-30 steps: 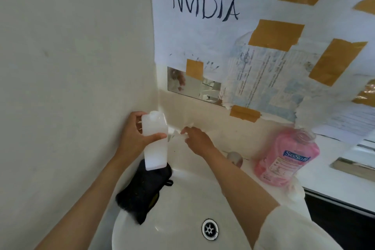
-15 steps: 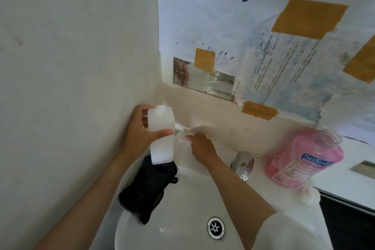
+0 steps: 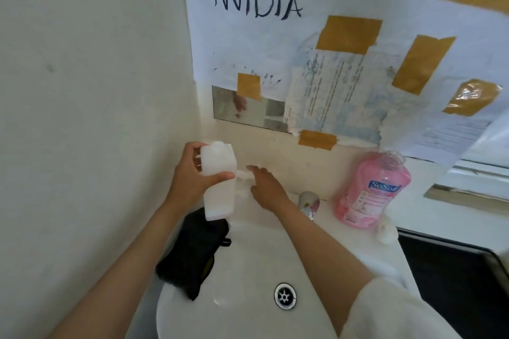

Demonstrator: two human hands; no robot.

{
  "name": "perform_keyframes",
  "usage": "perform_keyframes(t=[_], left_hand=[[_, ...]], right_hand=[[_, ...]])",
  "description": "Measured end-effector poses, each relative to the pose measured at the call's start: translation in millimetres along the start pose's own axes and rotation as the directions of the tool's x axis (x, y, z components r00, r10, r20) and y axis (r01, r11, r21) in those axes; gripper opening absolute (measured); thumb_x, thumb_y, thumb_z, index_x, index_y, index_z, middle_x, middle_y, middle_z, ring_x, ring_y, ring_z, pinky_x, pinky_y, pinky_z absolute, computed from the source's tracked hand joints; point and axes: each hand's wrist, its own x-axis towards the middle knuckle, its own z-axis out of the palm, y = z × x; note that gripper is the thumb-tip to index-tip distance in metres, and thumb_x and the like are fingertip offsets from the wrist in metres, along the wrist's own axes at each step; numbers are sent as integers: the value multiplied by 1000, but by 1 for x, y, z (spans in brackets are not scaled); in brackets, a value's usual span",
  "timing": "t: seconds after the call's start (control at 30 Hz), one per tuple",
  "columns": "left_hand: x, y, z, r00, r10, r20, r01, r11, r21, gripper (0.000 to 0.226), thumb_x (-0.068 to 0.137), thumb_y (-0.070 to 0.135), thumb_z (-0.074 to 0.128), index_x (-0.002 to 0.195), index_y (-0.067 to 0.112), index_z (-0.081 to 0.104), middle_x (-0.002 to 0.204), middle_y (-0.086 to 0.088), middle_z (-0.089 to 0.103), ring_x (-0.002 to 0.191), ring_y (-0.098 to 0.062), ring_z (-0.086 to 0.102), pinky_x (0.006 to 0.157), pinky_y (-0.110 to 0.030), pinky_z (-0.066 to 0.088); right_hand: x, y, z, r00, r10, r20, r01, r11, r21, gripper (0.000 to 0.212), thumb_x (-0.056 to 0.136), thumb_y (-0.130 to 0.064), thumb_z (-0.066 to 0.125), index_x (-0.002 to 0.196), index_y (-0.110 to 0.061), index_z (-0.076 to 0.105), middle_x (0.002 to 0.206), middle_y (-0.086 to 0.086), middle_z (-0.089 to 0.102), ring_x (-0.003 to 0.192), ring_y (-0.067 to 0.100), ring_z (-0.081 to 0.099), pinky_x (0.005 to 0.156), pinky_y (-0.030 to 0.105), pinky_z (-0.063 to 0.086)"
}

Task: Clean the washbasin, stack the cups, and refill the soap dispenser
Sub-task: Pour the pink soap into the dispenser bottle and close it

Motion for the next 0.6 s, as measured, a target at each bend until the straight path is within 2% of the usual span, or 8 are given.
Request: perform_keyframes(t=[0.13,0.2,0.3,0.4,0.47,0.53,0.6], left_hand=[[-9,17,12,998,43,35,-43,999,-17,66,60,11,83,107,22,38,99,14,50,88,-1,53,60,-10,49],[-14,25,19,997,60,45,-59,998,-33,67,60,13,84,108,22,38,100,14,50,89,0,54,61,-11,49],[-23,39,32,994,83,70,-79,995,-62,67,59,17,84,108,25,40,103,12,51,92,-3,55,66,-15,51],[-31,54,47,989,95,114,-80,989,-128,67,51,24,88,99,35,43,104,11,53,94,-8,58,71,-24,54],[-37,67,58,985,113,130,-92,983,-160,62,52,25,84,97,37,42,102,13,53,92,-6,58,67,-19,55],[-42,83,73,980,144,134,-119,977,-178,59,60,15,81,102,28,42,100,14,52,89,-3,57,62,-10,52],[-46,96,86,974,177,142,-148,970,-192,60,64,8,80,107,20,40,100,14,51,88,-1,55,60,-7,49]], right_hand=[[-20,-9,-26,978,98,-185,-18,919,394,48,94,-3,39,139,-16,36,138,12,44,126,22,42,96,23,33],[-32,-11,-41,951,119,-286,34,877,480,41,94,-1,39,132,-14,45,130,12,52,120,21,48,92,20,34],[-55,-8,-62,891,90,-445,142,876,461,32,93,-1,42,117,-10,59,117,8,61,109,17,55,87,16,37],[-77,3,-78,812,73,-579,196,900,389,24,94,-6,45,106,-12,65,111,2,66,101,12,57,81,15,37],[-92,15,-88,778,79,-623,189,917,353,22,94,-9,46,104,-13,65,109,0,66,98,12,58,81,21,42],[-107,30,-99,745,65,-664,181,938,296,21,94,-9,46,103,-13,65,107,1,67,96,13,59,83,25,45],[-121,45,-111,699,57,-712,190,946,262,21,93,-7,47,101,-11,65,104,2,67,96,13,58,82,20,44]])
